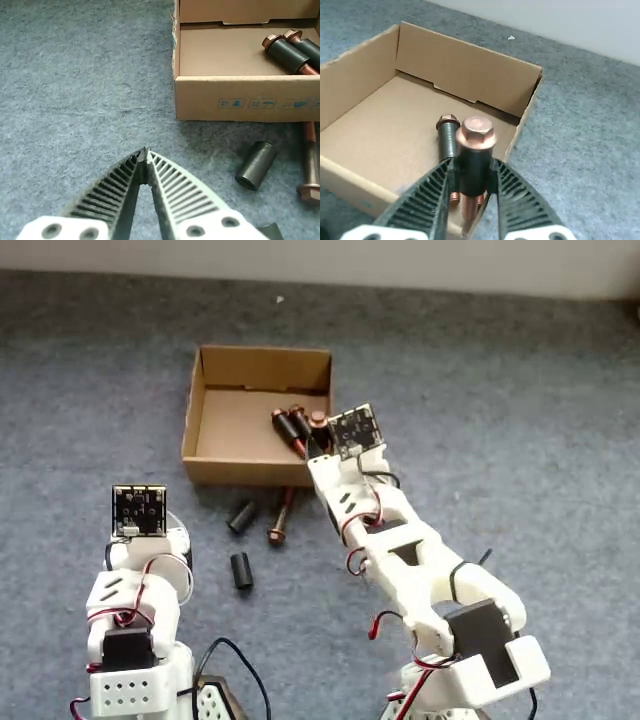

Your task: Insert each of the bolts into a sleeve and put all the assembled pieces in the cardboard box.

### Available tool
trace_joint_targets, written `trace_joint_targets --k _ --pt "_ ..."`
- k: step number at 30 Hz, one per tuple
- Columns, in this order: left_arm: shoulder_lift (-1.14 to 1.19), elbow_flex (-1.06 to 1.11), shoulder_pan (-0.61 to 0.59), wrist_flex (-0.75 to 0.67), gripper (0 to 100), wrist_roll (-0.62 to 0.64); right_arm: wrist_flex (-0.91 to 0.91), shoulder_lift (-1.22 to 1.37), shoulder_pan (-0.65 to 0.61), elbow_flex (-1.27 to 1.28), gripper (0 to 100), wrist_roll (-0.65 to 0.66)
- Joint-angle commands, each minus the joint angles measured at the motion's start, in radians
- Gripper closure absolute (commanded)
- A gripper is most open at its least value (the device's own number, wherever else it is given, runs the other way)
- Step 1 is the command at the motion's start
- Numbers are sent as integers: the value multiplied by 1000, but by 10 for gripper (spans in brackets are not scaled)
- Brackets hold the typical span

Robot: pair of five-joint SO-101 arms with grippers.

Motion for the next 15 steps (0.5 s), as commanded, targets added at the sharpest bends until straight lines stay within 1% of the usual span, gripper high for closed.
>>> trace_joint_targets --k 1,3,6,9,12,15 --pt "-7 2 -12 -15 995 -17 -27 -18 18 -59 884 11" --pt "-7 2 -12 -15 995 -17 -27 -18 16 -59 858 12" --pt "-7 2 -12 -15 995 -17 -27 -42 15 -59 856 12" --pt "-7 2 -12 -15 995 -17 -25 -133 15 -53 856 12" --pt "-7 2 -12 -15 995 -17 85 -254 2 -5 857 9" --pt "-7 2 -12 -15 995 -17 278 -367 -30 10 857 6"
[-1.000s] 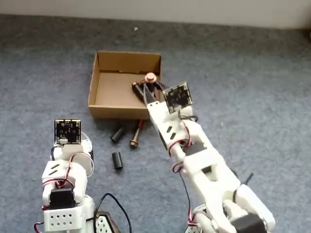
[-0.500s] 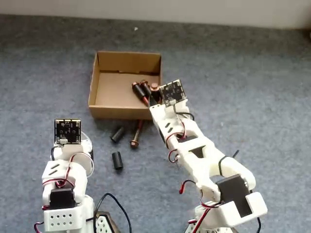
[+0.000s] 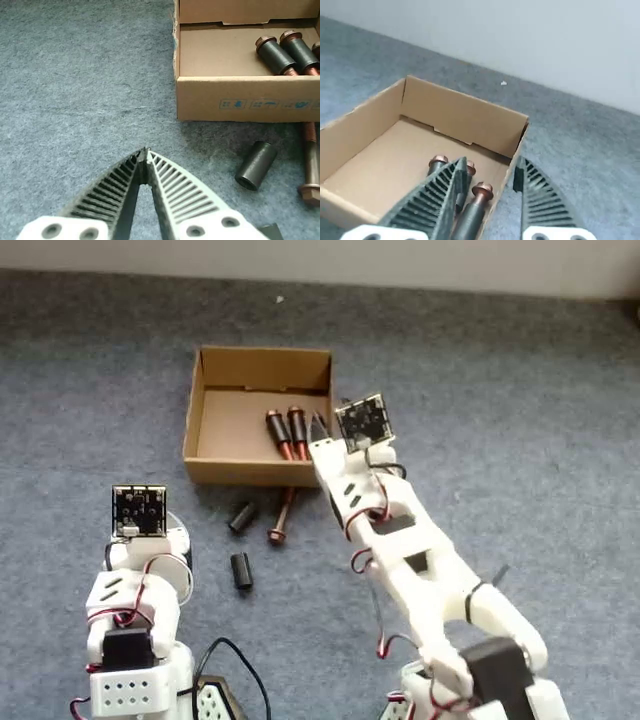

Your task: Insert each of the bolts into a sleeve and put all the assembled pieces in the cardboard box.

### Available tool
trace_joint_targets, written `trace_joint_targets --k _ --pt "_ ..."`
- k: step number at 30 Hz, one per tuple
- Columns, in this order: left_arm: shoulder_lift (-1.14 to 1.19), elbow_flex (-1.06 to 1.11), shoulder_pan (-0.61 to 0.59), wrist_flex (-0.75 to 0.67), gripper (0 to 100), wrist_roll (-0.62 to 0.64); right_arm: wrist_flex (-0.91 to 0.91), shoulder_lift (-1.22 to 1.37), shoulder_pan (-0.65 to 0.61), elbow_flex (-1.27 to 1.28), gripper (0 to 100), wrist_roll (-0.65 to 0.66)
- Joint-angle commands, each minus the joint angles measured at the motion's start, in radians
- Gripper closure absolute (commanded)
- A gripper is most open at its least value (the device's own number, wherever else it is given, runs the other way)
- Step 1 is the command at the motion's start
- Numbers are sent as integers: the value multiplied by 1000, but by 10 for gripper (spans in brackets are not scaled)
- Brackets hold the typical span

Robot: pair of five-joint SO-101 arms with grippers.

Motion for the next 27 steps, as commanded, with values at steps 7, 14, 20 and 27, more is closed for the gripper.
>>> trace_joint_targets --k 7,14,20,27 --pt "-7 2 -12 -15 995 -17 503 -288 -139 -8 858 3" --pt "-7 2 -13 -15 995 -18 636 -297 -252 -8 858 -137" --pt "-7 -1 -39 -20 995 -18 653 -295 -331 -41 858 -276" --pt "-7 -25 -236 -74 995 -11 852 -113 -395 -260 858 -443"
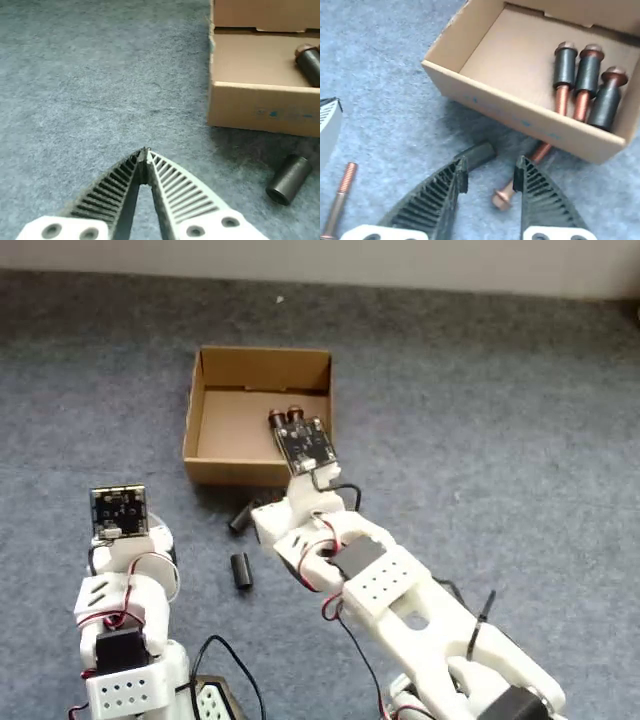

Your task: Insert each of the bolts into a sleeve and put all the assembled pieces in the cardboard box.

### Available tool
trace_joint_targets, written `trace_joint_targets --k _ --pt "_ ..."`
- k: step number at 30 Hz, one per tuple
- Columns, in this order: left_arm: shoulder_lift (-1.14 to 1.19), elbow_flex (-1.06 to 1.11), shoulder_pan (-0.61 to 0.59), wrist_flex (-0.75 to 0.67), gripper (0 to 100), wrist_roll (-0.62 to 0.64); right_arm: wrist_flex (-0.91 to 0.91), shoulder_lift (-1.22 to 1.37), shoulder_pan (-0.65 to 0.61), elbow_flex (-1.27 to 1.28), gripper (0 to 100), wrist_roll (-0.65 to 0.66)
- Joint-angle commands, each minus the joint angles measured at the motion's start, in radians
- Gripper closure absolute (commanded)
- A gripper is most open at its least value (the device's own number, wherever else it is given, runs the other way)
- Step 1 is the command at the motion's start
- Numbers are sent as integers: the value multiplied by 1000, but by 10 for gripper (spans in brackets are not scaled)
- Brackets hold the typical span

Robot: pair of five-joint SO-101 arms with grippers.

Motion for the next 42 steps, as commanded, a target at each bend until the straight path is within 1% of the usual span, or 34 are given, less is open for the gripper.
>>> trace_joint_targets --k 1,4,6,12,19,25,30,32,34,35,36,42 --pt "-7 -25 -147 -66 995 -8 97 120 -62 -168 858 -60" --pt "-7 -25 -223 -94 995 -8 140 254 -113 -263 858 -60" --pt "-7 -25 -232 -97 995 -8 156 325 -131 -315 858 -58" --pt "-7 -24 -229 -98 994 -8 278 460 -139 -464 858 -60" --pt "-7 -21 -229 -98 993 -8 406 515 -222 -507 858 -58" --pt "-7 -19 -228 -98 993 -8 410 552 -234 -503 858 -60" --pt "-7 -16 -165 -95 993 -12 410 639 -236 -507 859 -60" --pt "-7 -16 -160 -95 993 -12 410 668 -236 -507 899 -58" --pt "-7 -16 -160 -95 993 -12 410 685 -231 -507 984 -55" --pt "-7 -16 -160 -95 993 -12 412 687 -231 -507 998 -55" --pt "-7 -16 -160 -95 993 -12 412 687 -229 -504 985 -55" --pt "-7 -15 -160 -97 993 -12 496 670 -229 -512 994 -54"
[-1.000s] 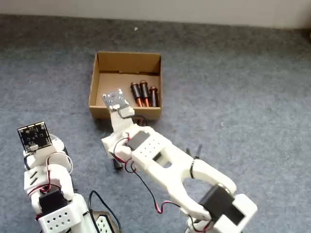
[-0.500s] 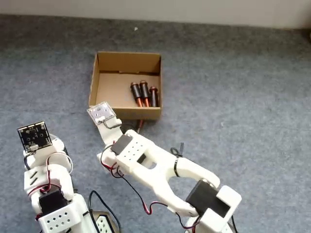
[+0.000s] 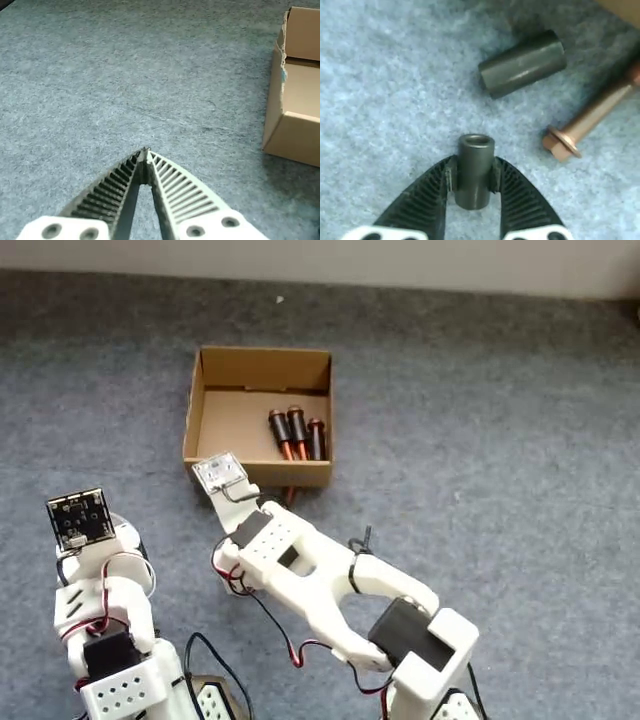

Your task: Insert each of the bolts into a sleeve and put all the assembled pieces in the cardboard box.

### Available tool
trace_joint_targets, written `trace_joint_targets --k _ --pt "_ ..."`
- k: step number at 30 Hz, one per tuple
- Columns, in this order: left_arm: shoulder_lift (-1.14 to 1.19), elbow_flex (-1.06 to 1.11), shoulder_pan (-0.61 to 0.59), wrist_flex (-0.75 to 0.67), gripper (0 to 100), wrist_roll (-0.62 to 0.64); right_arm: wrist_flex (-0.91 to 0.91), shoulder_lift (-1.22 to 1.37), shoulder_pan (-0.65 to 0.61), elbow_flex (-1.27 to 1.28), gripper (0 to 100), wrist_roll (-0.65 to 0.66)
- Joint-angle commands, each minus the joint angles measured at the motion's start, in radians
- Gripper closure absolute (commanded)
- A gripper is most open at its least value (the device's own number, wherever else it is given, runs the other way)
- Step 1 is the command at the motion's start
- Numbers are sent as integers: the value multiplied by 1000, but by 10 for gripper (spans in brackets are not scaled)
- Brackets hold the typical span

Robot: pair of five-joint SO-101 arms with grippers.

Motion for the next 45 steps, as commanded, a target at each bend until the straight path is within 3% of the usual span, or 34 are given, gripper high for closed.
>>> trace_joint_targets --k 1,5,15,18,28,31,37,45 --pt "-7 -15 12 -21 993 -12 51 -31 -10 -22 994 -3" --pt "-7 -15 12 -23 993 -12 53 -170 18 -15 994 -2" --pt "-7 -15 12 -21 993 -12 53 -591 246 131 994 3" --pt "-7 -15 12 -20 993 -12 53 -693 314 200 994 87" --pt "-5 -15 15 -18 992 -12 -41 -863 561 426 994 110" --pt "-4 -16 65 -18 992 -26 -159 -863 616 515 994 110" --pt "-1 -21 222 3 992 -219 -392 -869 691 677 994 114" --pt "1 -159 357 181 915 -247 -466 -868 756 708 994 110"
